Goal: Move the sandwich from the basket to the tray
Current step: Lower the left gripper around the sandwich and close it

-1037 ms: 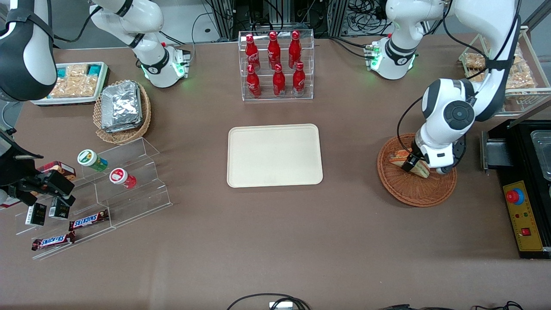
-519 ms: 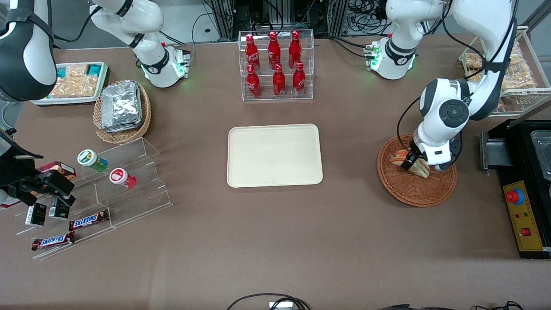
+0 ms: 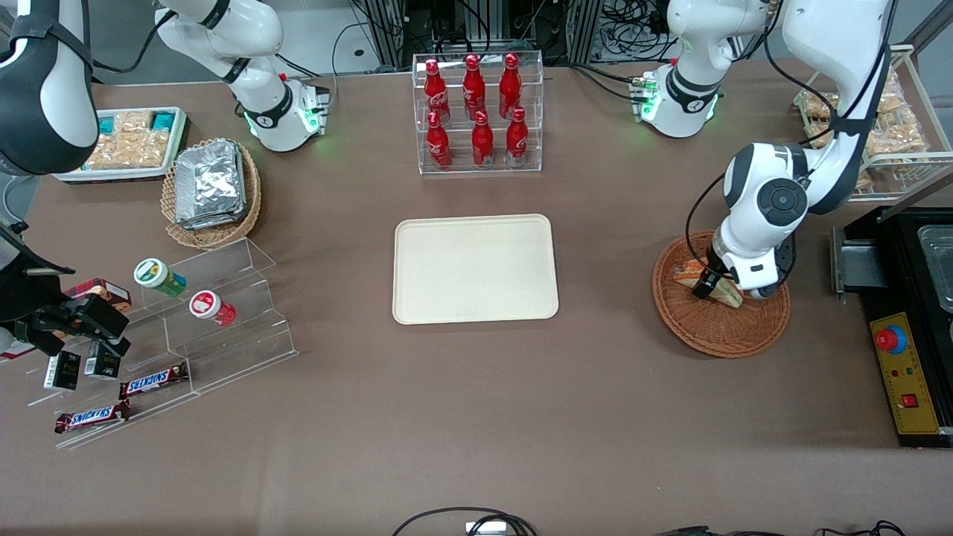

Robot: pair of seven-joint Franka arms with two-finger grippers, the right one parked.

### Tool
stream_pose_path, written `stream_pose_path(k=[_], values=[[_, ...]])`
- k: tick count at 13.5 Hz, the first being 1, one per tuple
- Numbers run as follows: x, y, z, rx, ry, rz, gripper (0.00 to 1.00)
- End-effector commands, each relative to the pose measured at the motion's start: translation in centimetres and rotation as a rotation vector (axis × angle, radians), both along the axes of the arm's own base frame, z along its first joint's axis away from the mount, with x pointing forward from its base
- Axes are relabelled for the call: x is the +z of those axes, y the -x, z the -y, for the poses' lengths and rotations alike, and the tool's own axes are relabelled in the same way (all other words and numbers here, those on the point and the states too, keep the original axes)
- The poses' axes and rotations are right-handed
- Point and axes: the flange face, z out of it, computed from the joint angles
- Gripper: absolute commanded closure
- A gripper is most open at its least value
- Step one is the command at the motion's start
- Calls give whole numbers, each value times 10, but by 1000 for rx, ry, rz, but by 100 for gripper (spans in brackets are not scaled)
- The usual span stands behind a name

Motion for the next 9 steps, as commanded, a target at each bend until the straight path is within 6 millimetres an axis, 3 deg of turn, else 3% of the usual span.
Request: stream_pose_path(k=[1,3,4,9], values=[[-6,2,-2,10,-7,14,26],[-8,1,-7,19,-8,11,81],[-9,1,-14,19,-18,10,100],[-6,-2,-16,-4,-38,13,100]])
